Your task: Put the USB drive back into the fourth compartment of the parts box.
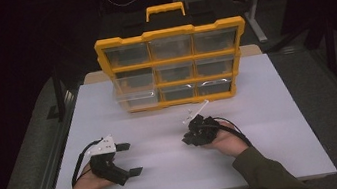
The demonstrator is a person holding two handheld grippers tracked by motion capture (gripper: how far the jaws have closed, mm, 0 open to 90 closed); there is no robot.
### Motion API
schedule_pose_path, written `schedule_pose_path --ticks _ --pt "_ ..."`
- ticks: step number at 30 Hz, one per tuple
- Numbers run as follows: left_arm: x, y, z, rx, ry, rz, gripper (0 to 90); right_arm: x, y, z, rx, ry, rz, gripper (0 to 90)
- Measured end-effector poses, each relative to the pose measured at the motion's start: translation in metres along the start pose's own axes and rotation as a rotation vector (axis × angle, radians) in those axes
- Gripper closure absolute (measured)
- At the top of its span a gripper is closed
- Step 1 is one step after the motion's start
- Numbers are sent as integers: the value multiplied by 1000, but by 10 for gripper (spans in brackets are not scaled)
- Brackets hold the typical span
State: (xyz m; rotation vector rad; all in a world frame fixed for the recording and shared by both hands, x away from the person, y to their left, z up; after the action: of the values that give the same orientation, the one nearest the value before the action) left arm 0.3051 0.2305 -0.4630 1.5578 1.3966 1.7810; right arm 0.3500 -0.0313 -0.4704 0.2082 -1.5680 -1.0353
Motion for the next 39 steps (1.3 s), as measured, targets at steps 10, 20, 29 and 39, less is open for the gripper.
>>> schedule_pose_path --ticks 10,20,29,39 --pt "0 0 0 0 0 -1 0 10 6 -3 -17 0 -35 783" --pt "0 0 0 1 0 1 0 22 13 -6 -18 -6 -54 783" --pt "0 0 1 4 3 -3 0 35 29 -7 5 -2 -74 784" --pt "0 0 1 6 1 -4 0 49 56 -9 45 -9 -97 784"
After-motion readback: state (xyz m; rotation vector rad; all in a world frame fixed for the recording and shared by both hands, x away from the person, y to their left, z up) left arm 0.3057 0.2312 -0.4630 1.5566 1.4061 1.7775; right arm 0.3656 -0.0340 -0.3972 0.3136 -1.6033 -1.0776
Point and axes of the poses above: each handheld gripper's, and its own axes: x roughly backward along the jaws, y roughly out of its top, z roughly to its left, the point moved 5 cm from there along -x, roughly forward along the jaws, and after that the axes turned 5 degrees about -z, right-handed, at the moved point
